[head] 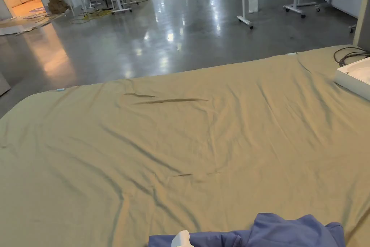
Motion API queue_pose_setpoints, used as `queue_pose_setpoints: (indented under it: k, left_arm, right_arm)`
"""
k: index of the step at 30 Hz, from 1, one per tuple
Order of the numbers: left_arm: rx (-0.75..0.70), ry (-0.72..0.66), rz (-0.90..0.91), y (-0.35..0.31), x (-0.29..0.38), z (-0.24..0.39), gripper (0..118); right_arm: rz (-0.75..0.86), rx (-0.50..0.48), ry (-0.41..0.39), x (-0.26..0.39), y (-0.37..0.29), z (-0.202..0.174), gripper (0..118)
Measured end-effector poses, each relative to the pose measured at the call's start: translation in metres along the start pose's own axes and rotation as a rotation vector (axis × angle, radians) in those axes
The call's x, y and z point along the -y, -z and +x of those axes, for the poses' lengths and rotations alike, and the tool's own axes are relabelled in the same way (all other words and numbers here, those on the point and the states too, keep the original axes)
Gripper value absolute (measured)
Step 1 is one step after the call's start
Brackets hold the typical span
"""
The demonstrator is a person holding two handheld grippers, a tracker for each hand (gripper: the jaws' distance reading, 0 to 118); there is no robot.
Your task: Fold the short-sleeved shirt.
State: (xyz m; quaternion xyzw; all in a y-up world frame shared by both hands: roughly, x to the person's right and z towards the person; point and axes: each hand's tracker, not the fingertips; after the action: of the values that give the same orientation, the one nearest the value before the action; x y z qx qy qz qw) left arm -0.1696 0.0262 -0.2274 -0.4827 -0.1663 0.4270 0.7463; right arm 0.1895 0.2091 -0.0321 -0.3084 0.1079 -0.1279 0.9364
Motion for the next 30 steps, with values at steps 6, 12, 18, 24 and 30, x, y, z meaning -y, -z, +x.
queue_pose_setpoints:
  k: [6, 12, 18, 24, 30]
  left_arm:
    - [0.066, 0.178, 0.186, -0.099, -0.022, -0.002, 30]
    - [0.098, -0.132, 0.305, -0.170, -0.056, -0.081, 102]
    - [0.258, -0.351, 0.178, -0.144, -0.046, -0.129, 102]
    - [0.260, -0.222, 0.130, -0.106, -0.049, -0.109, 96]
    - [0.199, -0.184, 0.026, -0.083, -0.042, -0.095, 25]
  right_arm:
    - [0.021, -0.035, 0.012, -0.005, 0.000, -0.005, 0]
    - [0.005, -0.045, 0.003, -0.009, 0.006, -0.012, 0]
    - [-0.010, -0.031, -0.031, -0.001, 0.005, -0.007, 0]
    - [-0.012, -0.024, -0.017, 0.000, 0.003, 0.003, 0]
    - [-0.019, -0.012, -0.017, 0.000, 0.007, -0.003, 0]
